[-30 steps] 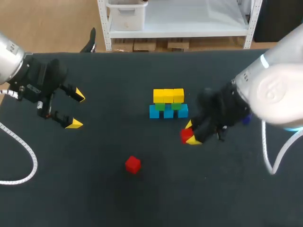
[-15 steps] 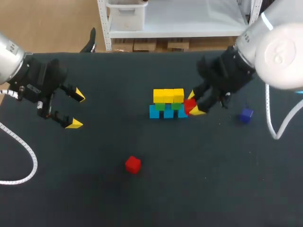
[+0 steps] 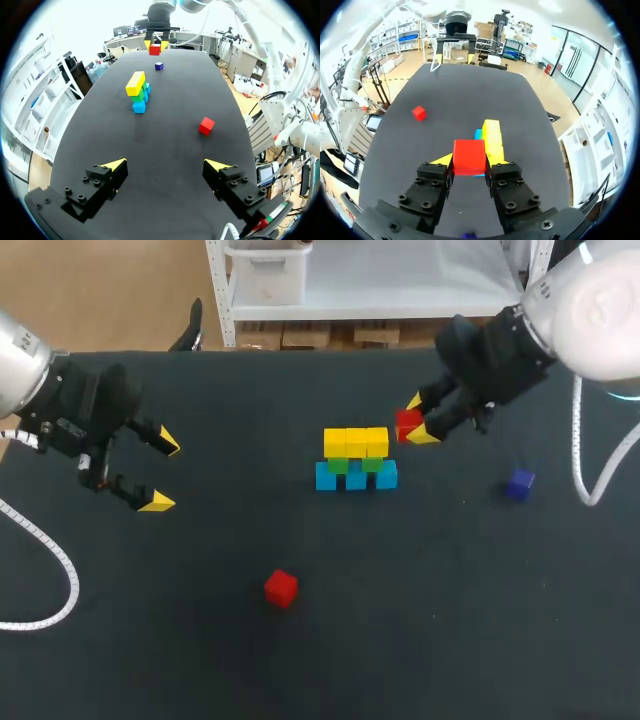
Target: Place the blue cubes, place green cubes on the blue cubes, place the yellow cubes on the green cubes, then place the red cubes on the yellow cubes, and place purple cube on the red cubes.
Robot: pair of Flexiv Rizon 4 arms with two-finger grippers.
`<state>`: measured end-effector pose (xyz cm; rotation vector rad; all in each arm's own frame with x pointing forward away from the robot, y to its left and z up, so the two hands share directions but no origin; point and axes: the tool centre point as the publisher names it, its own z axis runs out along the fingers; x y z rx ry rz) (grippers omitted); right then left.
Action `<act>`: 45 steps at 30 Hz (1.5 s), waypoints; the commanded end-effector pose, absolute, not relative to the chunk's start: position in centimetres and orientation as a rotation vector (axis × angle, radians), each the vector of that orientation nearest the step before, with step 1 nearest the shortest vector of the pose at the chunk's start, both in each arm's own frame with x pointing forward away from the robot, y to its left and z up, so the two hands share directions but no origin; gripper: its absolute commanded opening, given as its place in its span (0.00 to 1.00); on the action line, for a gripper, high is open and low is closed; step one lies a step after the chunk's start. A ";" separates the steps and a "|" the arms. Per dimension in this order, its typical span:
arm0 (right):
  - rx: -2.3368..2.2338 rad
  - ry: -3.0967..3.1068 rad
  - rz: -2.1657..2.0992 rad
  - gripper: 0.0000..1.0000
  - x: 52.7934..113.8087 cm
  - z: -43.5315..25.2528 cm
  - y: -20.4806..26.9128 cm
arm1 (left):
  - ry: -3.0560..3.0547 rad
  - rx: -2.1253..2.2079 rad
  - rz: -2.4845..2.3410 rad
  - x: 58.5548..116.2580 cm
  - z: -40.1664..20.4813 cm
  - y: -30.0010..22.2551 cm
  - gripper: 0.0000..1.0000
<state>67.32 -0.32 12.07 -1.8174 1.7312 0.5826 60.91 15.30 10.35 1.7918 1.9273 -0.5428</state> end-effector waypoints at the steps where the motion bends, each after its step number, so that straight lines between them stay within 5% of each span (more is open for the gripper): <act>1: -1.828 1.719 0.605 0.00 69.6 11.3 1.0 | 1.922 1.793 -0.545 60.9 10.3 15.4 1.00; 45: -1.793 1.752 0.586 0.00 71.5 8.0 4.0 | 1.922 1.793 -0.545 60.9 10.3 15.4 1.00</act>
